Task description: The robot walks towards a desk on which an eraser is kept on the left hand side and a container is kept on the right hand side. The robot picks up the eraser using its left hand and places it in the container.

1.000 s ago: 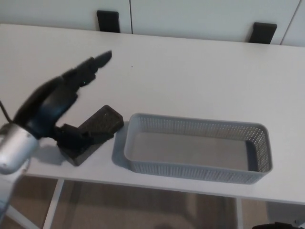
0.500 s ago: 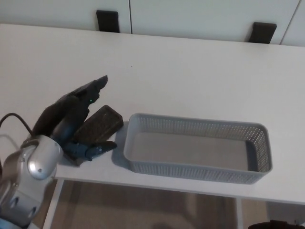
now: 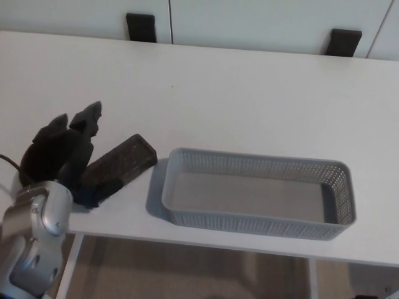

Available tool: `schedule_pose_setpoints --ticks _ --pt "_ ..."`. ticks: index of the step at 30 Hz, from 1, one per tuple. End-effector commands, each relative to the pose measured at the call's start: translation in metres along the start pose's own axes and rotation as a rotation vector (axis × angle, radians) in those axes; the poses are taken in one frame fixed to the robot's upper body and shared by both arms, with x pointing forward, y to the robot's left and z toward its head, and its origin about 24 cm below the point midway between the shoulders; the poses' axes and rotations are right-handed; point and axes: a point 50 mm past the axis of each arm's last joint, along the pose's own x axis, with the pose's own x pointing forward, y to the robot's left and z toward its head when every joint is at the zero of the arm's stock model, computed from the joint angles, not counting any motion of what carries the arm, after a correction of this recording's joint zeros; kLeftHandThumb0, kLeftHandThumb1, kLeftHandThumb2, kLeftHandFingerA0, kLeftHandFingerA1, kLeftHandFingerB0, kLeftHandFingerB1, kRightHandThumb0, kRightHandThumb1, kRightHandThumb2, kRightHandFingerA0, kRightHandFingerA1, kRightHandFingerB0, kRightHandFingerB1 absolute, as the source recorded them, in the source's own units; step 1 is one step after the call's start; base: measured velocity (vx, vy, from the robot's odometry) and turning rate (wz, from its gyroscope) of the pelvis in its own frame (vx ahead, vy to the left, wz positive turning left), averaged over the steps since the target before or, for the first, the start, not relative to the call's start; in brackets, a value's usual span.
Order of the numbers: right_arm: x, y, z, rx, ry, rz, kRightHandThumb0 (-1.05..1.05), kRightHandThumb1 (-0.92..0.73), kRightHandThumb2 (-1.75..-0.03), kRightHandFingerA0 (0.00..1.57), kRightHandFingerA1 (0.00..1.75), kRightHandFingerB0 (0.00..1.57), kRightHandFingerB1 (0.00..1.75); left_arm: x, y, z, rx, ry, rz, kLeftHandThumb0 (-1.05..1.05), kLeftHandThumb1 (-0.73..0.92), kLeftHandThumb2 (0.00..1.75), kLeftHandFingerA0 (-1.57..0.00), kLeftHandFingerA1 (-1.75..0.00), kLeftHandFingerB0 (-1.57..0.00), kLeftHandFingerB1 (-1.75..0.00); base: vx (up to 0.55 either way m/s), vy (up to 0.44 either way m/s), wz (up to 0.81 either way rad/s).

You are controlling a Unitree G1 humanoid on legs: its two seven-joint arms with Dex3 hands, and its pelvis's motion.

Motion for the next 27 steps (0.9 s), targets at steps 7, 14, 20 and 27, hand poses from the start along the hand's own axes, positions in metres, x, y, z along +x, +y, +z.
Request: schedule_pose_setpoints --ticks 7,14,20,27 --pt "-0.004 -0.006 -0.002 -0.037 0.026 0.021 -0.42 -0.61 -0.58 0.72 0.50 0.56 0.45 -0.007 -0.016 -0.003 0.046 0.083 -0.014 -0.64 0.41 0.75 0.00 -0.04 -0.03 -0.14 0.00 0.000 0.00" --pt "-0.002 -0.007 0.000 -0.048 0.024 0.021 -0.39 -0.46 -0.89 0.67 0.68 0.46 0.58 -0.005 -0.018 0.004 0.030 0.068 -0.060 -0.60 0.49 0.56 -0.01 -0.26 -0.03 -0.25 0.00 0.000 0.00" --pt "-0.003 -0.007 0.000 -0.050 0.028 0.029 -0.41 -0.46 -0.89 0.67 0.67 0.45 0.58 0.000 -0.019 0.003 0.045 0.062 -0.172 -0.61 0.51 0.78 -0.28 -0.45 -0.18 -0.39 0.00 0.000 0.00" --pt "-0.001 -0.008 0.003 -0.049 0.022 0.031 -0.41 -0.46 -0.88 0.67 0.67 0.46 0.58 0.002 -0.020 -0.007 -0.012 -0.010 -0.299 -0.28 0.83 0.66 -0.71 -1.56 -0.84 -0.51 0.00 0.000 0.00"
